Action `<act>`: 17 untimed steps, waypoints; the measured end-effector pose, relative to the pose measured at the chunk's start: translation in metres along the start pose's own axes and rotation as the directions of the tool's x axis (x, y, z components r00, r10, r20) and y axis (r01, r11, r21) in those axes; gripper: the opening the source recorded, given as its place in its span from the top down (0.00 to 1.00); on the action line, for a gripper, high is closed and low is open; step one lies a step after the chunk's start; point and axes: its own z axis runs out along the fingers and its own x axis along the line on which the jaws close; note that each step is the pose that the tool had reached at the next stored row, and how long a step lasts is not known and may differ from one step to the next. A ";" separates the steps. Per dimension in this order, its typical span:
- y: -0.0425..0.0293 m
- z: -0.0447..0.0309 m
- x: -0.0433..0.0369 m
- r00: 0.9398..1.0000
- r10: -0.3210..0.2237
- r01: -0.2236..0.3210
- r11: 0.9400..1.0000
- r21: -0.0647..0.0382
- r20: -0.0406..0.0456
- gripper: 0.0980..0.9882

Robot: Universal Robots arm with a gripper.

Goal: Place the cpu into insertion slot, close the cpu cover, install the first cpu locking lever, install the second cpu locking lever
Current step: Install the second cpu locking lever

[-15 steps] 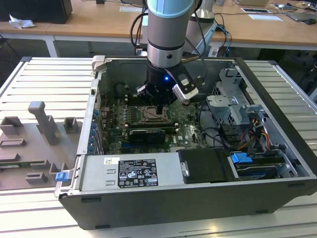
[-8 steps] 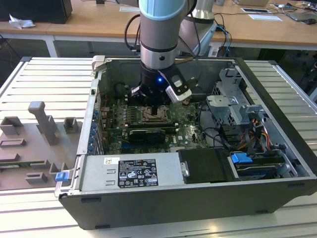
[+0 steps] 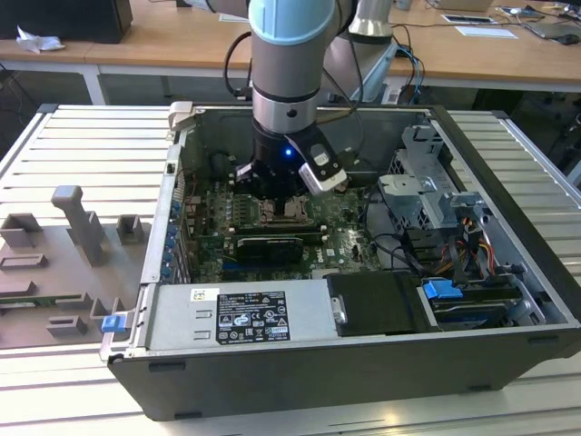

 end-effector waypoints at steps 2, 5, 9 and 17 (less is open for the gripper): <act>-0.0007 0.0003 0.0017 1.000 0.000 0.000 1.000 0.000 0.000 0.99; -0.0021 0.0024 0.0073 1.000 0.000 0.000 1.000 0.000 0.000 0.99; -0.0030 0.0131 0.0103 1.000 0.000 0.000 1.000 0.000 0.000 0.99; -0.0088 0.0174 0.0165 1.000 0.001 0.000 1.000 -0.024 0.002 0.99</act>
